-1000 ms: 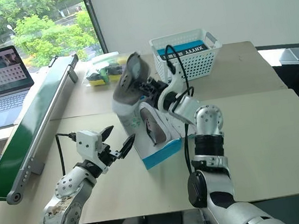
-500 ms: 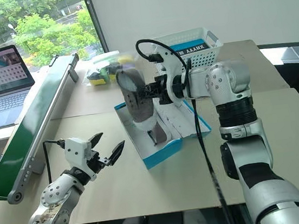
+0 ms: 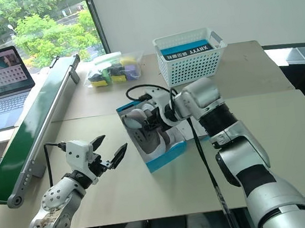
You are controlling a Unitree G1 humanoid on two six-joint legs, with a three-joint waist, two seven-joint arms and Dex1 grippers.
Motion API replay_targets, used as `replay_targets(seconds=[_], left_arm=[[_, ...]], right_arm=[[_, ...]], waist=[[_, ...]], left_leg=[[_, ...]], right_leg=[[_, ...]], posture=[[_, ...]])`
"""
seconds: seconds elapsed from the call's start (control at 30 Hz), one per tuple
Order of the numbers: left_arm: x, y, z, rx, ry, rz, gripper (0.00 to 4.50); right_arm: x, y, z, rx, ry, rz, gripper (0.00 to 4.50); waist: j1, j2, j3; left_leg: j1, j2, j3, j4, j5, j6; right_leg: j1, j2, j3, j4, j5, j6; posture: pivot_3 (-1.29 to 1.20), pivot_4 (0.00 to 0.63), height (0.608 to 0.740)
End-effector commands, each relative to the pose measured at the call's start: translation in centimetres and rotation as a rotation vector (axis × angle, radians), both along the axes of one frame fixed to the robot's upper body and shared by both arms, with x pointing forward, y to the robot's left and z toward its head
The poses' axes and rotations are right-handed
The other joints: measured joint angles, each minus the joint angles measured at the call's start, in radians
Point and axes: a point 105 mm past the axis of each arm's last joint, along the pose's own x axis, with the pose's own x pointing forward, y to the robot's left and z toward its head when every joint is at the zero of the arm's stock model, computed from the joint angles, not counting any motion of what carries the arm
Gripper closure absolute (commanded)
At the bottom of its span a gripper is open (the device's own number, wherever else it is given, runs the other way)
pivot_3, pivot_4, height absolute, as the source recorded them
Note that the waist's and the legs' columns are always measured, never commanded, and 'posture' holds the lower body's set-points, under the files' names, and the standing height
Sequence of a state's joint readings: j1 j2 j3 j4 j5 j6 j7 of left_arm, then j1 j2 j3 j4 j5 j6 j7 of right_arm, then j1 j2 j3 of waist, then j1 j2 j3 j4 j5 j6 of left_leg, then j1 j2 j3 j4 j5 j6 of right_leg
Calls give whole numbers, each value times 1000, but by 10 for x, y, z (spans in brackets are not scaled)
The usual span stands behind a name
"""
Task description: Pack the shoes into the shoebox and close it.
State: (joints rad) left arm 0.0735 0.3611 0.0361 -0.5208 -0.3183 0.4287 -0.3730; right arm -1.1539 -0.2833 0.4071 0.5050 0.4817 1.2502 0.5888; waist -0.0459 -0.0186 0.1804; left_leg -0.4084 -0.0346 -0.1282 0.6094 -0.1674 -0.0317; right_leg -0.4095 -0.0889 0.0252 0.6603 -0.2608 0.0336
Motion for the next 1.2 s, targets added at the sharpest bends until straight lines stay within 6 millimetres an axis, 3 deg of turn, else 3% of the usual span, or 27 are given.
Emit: replay_targets(seconds=[0.03, 0.07, 0.1, 0.23, 0.4, 0.53, 0.63, 0.73, 0.9, 0.97, 1.03, 1.1, 1.2], left_arm=[[-5, -4, 13, -5, -65, -10, 43], [-5, -5, 13, -7, -64, -10, 43], [-5, -6, 13, -9, -61, -12, 0], [-9, -13, 10, -19, -42, -40, 0], [-9, -15, 8, -10, -24, -87, 0], [-5, -14, 3, 9, -17, -94, 0], [1, -14, 11, -7, -33, -86, 0], [6, -13, 14, -7, -41, -97, 0], [14, -10, 13, 14, -37, -117, 0], [16, -12, 16, 9, -41, -136, 0], [17, -17, 15, 21, -39, -163, 0], [18, -18, 14, 28, -36, -177, 0], [18, -18, 15, 29, -36, -183, 0]], right_arm=[[11, 12, 17, 3, -93, 53, 4246], [14, 11, 17, 1, -96, 44, 4246], [18, 10, 18, -1, -101, 30, 3470], [18, 7, 21, 9, -91, 17, 2314], [0, 17, 49, 80, -82, 88, 639], [-13, 15, 88, 230, -121, 123, 639], [-33, -12, 134, 449, -172, 207, 639], [-74, -51, 151, 595, -197, 362, 1278], [-139, -95, 120, 614, -161, 556, 2992], [-150, -107, 99, 598, -97, 538, 3658], [-147, -122, 57, 486, -39, 437, 4471], [-146, -134, 17, 347, 1, 363, 4471], [-145, -146, -22, 221, 16, 287, 4471]], waist=[[1, 0, 0], [0, 0, 0], [0, 0, 0], [1, 0, 0], [2, 0, 0], [2, 0, 0], [10, -1, 0], [29, -1, 0], [33, -2, 0], [24, -1, 1], [23, -1, 1], [27, -2, 0], [28, -2, 0]], left_leg=[[0, 0, 0, 0, 0, 0], [0, 0, 0, 0, 0, 0], [0, 0, 0, 0, 0, 0], [0, 0, 0, 0, 0, 0], [-1, 0, 0, 0, 0, 0], [-1, 0, 0, 0, 0, 0], [-4, -1, -1, 1, 0, 0], [-7, -2, -3, 3, 0, 0], [-6, -1, -4, 4, -2, 2], [-6, -1, -2, 5, -2, 2], [-5, 0, -1, 6, -2, 2], [-1, 0, -1, 7, -2, 2], [1, 0, 1, 7, -2, 2]], right_leg=[[0, 0, 0, 0, 0, 0], [0, 0, 0, 0, 0, 0], [0, 0, 0, 0, 0, 0], [0, 0, 0, 1, 0, 0], [-1, 0, 0, 1, 0, 0], [-3, 0, 0, 2, 0, 0], [-3, 0, 0, 2, 0, 0], [-3, -1, -3, 0, 0, 1], [3, -2, -7, -6, 0, 2], [3, -2, -6, -5, -1, 3], [4, -2, -5, -4, -4, 9], [7, -2, -5, -5, -5, 10], [8, -2, -4, -5, -5, 11]], posture=[[0, 150, 729], [0, 150, 729], [0, 150, 729], [0, 150, 729], [0, 150, 729], [0, 150, 729], [0, 150, 729], [0, 150, 729], [0, 150, 729], [0, 150, 729], [0, 150, 729], [0, 150, 729], [0, 150, 729]])
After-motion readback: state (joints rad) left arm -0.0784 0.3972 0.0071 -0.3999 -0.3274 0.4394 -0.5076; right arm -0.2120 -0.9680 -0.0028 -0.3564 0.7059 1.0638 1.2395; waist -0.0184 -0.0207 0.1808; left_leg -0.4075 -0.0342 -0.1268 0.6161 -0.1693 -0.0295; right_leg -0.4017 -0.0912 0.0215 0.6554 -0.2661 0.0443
